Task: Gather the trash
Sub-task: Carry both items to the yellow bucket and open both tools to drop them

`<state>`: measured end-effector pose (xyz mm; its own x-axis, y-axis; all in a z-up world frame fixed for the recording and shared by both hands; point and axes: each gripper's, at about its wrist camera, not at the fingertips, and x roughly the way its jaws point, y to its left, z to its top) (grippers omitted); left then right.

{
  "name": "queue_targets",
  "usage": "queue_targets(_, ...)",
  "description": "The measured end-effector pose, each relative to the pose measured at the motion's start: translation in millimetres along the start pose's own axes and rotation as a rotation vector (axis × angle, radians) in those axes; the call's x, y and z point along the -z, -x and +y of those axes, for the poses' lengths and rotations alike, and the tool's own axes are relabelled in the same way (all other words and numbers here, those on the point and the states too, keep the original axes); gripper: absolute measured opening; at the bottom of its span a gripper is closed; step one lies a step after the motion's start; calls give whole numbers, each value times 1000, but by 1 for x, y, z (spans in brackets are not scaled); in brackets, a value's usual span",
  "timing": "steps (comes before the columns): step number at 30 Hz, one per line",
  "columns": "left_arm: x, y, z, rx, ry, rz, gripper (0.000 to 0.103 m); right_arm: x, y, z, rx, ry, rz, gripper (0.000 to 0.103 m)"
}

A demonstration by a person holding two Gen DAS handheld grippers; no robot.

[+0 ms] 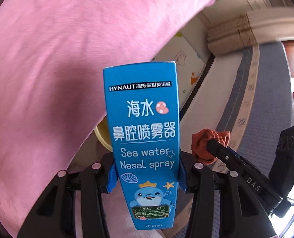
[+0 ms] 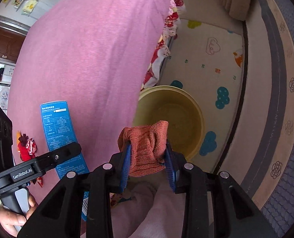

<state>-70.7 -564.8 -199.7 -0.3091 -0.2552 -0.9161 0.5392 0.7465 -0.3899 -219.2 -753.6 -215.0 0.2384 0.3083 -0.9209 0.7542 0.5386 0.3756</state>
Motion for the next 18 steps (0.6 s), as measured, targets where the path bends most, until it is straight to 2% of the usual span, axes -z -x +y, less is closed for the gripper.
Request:
queue_targets(4, -5, -34, -12, -44, -47, 14, 47, -4, -16, -28, -16, -30, 8, 31)
queue_targets(10, -14, -76, -35, -70, -86, 28, 47, -15, -44, -45, -43, -25, 29, 32)
queue_targets(14, -22, -83, -29, -64, -92, 42, 48, -21, -62, -59, -73, -34, 57, 40)
queue_targets(15, -25, -86, -32, -65, -96, 44, 48, -21, -66, -62, -80, -38, 70, 49)
queue_targets(16, -27, -89, -34, -66, -101, 47, 52, -21, -70, -66, -95, -44, 94, 54)
queue_targets(17, -29, -92, -34, -78, -102, 54, 75, -22, -73, -69, -100, -52, 102, 60)
queue_targets(18, -33, -98, -41, -94, -100, 56, 85, -21, -74, -73, -100, -60, 104, 63)
